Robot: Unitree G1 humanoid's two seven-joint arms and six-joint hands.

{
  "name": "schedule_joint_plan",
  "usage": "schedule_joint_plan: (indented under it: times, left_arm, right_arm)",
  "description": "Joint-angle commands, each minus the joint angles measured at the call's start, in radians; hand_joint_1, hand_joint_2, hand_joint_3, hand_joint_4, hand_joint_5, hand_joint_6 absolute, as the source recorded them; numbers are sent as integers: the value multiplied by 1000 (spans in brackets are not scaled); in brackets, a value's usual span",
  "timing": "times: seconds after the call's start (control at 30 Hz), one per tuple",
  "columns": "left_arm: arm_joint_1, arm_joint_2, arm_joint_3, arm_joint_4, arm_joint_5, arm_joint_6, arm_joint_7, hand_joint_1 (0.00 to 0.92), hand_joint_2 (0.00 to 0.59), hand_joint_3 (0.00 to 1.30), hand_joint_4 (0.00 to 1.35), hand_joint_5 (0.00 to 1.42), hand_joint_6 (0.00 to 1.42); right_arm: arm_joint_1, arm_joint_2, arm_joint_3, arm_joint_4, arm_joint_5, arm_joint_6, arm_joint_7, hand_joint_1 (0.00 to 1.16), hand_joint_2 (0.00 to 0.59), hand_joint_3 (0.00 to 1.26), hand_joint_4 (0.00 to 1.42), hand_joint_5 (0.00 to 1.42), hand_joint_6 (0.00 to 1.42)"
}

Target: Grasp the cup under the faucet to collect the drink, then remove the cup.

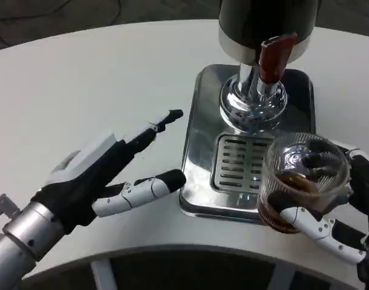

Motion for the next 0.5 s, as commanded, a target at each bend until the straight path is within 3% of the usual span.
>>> schedule_joint_plan:
  times: [0.03,0.5]
  left_arm:
    - [38,47,-13,-70,45,37,-17,0,128,48,1,49,91]
    - [142,137,16,-335,96,141,-58,0,120,0,0,0,13]
  right_arm:
    - [25,6,29,-53,-1,-42,17,796,228,843,917,1048,890]
    - [70,-7,106,-117,3,-43,82,796,228,844,929,1047,911]
